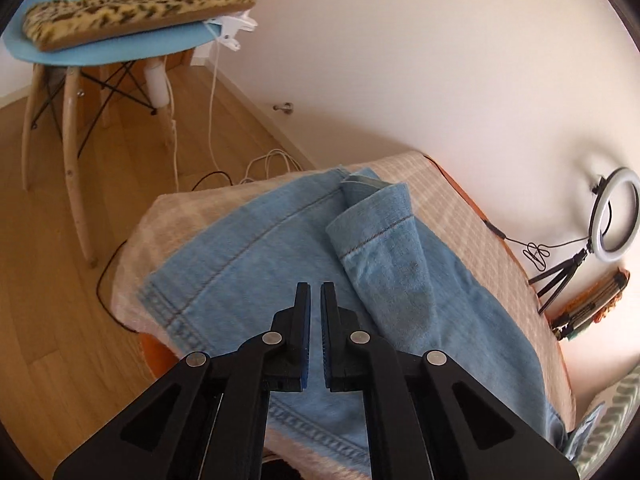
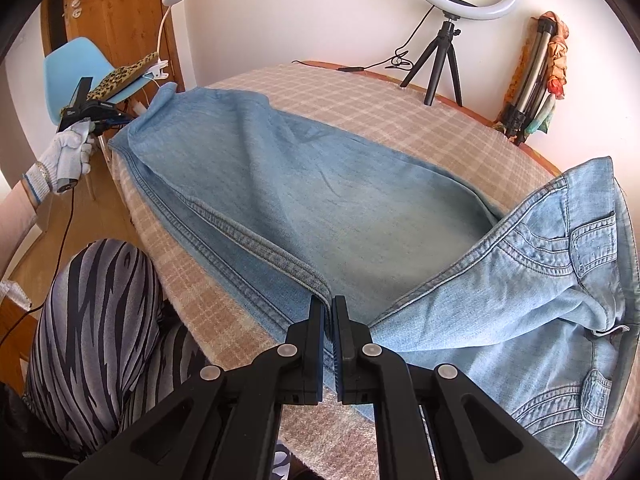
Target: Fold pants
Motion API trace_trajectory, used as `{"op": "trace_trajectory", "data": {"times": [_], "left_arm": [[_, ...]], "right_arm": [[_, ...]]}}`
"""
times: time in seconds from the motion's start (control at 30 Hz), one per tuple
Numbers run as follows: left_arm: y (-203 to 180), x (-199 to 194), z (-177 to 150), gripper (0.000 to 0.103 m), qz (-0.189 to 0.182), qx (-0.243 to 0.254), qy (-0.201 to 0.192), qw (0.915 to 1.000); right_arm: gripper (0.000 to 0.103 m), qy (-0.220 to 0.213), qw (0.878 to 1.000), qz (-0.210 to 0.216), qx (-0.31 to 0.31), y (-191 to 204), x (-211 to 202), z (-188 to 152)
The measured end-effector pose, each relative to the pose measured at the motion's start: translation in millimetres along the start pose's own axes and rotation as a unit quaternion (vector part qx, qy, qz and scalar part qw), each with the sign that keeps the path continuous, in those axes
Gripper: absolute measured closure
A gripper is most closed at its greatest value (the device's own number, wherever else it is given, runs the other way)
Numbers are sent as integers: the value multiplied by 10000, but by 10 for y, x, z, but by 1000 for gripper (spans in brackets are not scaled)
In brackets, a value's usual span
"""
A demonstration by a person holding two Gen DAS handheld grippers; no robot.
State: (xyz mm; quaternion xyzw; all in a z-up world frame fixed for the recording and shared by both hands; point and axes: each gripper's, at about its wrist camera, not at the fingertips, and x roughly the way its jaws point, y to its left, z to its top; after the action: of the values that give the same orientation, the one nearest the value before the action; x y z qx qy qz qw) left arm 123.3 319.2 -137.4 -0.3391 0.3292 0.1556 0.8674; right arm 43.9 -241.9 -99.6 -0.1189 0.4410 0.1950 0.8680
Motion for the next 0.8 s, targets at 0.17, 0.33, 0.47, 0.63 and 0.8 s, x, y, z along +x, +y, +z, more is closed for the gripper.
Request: {"op": "trace_trajectory", "data": {"times": [0.17, 0.33, 0.47, 0.63, 0.8], "left_arm": [[207, 4, 37, 98, -352, -391, 176, 9985], [50, 81, 54, 57, -536, -432, 375, 9969], [-75, 137, -137, 57, -762, -525, 796, 9925], [-157, 158, -297, 53, -1172, -941, 971, 9839], [-307, 301, -253, 56, -1343, -1105, 912, 9805]], "right_arm": [[101, 29, 9999, -10, 112, -19, 22, 34], [101, 48, 9999, -110, 39, 13, 3, 43], [100, 28, 9999, -120, 14, 3, -21, 47], [99, 37, 9999, -111, 23, 1, 13, 59], [98, -38, 9999, -117, 91, -11, -8, 68]]}}
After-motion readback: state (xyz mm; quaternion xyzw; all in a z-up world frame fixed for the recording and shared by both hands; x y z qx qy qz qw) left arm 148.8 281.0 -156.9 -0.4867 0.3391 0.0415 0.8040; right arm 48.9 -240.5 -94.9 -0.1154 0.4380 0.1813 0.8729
